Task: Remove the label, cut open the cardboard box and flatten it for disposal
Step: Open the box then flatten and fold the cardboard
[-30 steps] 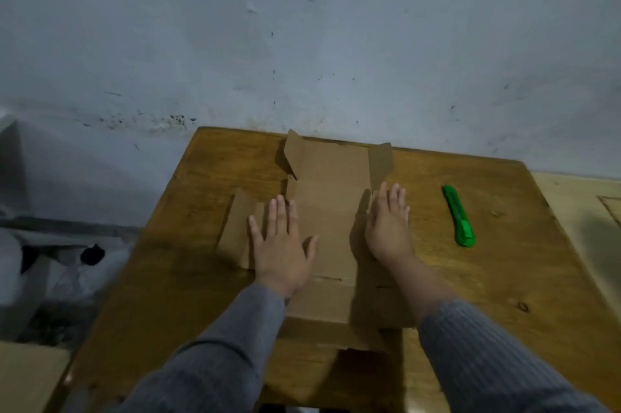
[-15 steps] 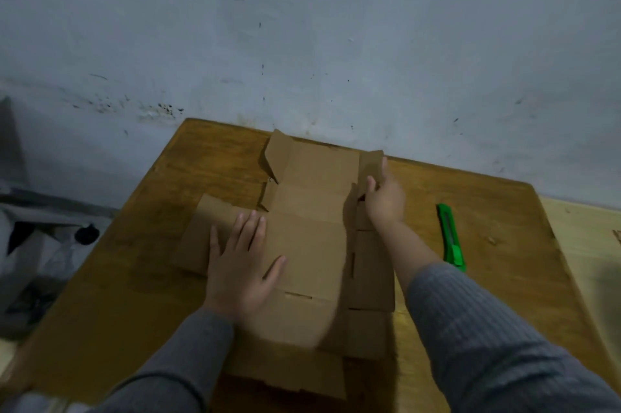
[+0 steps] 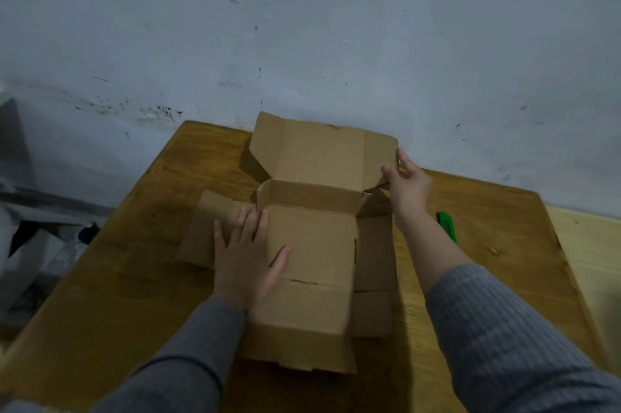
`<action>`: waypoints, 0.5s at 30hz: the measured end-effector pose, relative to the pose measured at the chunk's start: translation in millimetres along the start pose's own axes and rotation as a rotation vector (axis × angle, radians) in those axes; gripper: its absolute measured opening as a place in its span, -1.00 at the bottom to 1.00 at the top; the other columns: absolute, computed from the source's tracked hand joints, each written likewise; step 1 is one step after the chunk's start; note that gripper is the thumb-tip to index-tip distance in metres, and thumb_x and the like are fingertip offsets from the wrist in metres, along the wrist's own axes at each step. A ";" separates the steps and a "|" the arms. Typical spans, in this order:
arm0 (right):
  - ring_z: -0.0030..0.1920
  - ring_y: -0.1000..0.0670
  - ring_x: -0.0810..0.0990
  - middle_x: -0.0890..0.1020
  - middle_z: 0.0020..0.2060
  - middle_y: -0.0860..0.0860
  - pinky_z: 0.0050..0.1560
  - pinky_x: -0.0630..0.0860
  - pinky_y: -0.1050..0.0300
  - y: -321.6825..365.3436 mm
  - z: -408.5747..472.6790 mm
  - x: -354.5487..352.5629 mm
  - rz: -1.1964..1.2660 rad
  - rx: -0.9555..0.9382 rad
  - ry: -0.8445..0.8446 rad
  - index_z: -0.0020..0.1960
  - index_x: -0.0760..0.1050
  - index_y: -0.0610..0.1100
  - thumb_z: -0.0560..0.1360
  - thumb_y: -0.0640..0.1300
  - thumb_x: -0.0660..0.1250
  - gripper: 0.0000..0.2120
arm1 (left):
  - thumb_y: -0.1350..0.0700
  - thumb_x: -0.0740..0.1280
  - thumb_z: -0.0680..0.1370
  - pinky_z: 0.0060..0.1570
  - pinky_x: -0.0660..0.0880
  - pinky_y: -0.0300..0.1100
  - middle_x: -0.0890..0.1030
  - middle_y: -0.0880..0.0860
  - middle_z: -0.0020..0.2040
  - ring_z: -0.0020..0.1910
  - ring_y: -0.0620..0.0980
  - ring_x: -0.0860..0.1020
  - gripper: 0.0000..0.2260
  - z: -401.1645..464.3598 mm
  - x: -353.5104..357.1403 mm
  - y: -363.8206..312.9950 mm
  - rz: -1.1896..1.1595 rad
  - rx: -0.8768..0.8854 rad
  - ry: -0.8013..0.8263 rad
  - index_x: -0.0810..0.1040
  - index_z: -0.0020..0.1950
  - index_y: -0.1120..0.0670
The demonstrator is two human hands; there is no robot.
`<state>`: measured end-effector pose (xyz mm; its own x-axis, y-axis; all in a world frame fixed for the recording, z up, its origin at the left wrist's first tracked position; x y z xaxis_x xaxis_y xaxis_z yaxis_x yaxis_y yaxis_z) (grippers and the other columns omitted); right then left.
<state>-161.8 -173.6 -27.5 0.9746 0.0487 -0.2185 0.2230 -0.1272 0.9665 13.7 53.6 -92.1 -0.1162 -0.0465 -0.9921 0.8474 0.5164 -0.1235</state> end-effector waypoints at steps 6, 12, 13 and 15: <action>0.09 -0.01 0.58 0.65 0.01 -0.07 0.11 0.46 0.18 -10.8 -30.4 -21.8 0.037 0.008 -0.004 0.37 0.40 0.00 0.49 -0.21 0.36 -0.53 | -0.41 0.00 0.42 0.37 0.15 0.27 0.41 0.20 0.35 0.30 0.21 0.37 -0.19 6.5 -9.4 -2.2 0.049 0.002 -0.073 0.30 0.49 0.10; 0.11 0.02 0.58 0.61 0.14 -0.08 0.20 0.52 0.00 -17.6 -50.6 -24.3 0.045 -0.001 -0.047 0.36 0.41 0.02 0.48 -0.23 0.36 -0.52 | -0.41 -0.01 0.45 0.31 0.21 0.31 0.52 0.24 0.26 0.19 0.25 0.48 -0.16 1.9 -10.4 0.9 0.033 0.023 -0.042 0.39 0.42 0.23; 0.11 0.03 0.58 0.61 0.15 -0.06 0.19 0.52 0.01 -17.1 -53.5 -25.1 0.042 -0.013 -0.050 0.36 0.41 0.02 0.48 -0.24 0.36 -0.52 | -0.42 -0.02 0.45 0.31 0.21 0.32 0.52 0.24 0.27 0.22 0.25 0.48 -0.15 1.5 -11.1 1.7 0.016 0.044 -0.043 0.38 0.43 0.23; 0.12 0.06 0.55 0.58 0.16 0.00 0.20 0.51 0.03 -16.4 -59.0 -27.4 0.036 -0.035 -0.049 0.37 0.41 -0.01 0.48 -0.24 0.37 -0.52 | -0.44 -0.02 0.43 0.33 0.17 0.34 0.50 0.23 0.33 0.29 0.22 0.46 -0.13 -2.6 -15.1 2.8 -0.005 0.094 -0.069 0.37 0.44 0.22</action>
<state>-193.3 -114.4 -29.5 0.9819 -0.0038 -0.1892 0.1881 -0.0930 0.9777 16.5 58.0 -77.4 -0.0876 -0.1100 -0.9901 0.8922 0.4335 -0.1270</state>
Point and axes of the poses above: each hand's wrist, its own z-axis towards the middle knuckle, its own x-axis out of the palm, y = z × x, the point moved 5 cm from there along z, towards the middle knuckle
